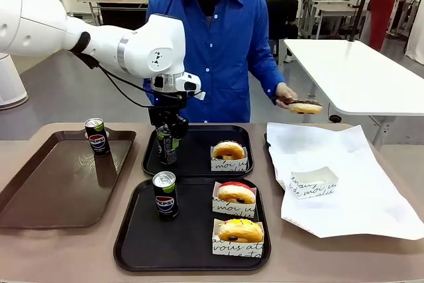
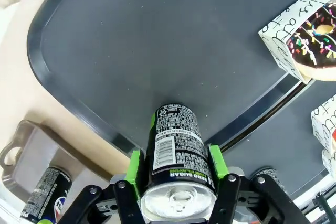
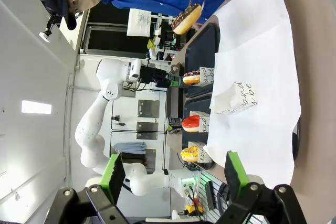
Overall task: Set up donuts and drinks on trays.
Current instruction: Pick up one Pepsi coke from the Handle tray and place it on the Flat Tray without a Pepsi coke.
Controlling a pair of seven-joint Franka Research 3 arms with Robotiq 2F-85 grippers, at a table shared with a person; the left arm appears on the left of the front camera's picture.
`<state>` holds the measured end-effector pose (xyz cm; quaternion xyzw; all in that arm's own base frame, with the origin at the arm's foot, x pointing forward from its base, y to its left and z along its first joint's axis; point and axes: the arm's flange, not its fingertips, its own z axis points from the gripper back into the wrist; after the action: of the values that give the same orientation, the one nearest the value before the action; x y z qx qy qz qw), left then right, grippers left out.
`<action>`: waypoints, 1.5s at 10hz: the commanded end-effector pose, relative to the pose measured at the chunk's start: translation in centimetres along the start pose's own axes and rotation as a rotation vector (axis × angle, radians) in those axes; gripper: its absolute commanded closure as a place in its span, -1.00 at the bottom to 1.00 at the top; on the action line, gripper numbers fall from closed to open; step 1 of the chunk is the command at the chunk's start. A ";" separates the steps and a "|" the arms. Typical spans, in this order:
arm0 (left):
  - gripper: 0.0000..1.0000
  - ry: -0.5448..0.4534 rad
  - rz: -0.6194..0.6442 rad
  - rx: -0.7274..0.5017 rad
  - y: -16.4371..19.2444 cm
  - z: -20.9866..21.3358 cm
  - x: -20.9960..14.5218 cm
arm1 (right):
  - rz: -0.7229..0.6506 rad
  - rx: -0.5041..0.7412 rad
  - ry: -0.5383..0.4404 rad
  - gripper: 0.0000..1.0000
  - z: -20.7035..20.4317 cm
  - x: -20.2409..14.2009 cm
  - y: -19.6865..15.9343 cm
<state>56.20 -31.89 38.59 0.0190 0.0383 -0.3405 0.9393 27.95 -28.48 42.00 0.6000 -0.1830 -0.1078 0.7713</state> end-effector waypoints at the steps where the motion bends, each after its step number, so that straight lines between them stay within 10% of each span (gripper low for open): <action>1: -1.00 -0.046 -0.016 -0.012 -0.2 1.9 -2.1 | 0.001 0.010 -0.001 -1.00 0.0 0.0 0.1; 3: -0.61 -0.110 -0.043 0.012 -0.8 4.6 -4.9 | 0.001 0.010 -0.001 -1.00 0.0 0.0 0.1; 5: -1.00 -0.187 -0.028 0.034 -0.9 6.0 -8.4 | 0.001 0.010 -0.001 -1.00 0.0 0.0 0.1; 15: -1.00 -0.335 0.174 -0.039 4.5 4.2 -19.3 | 0.001 0.010 -0.001 -1.00 0.0 0.0 0.1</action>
<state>44.00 -16.71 45.28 -0.0281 -0.1078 -0.2543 0.9607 27.96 -28.47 41.98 0.6001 -0.1827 -0.1079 0.7713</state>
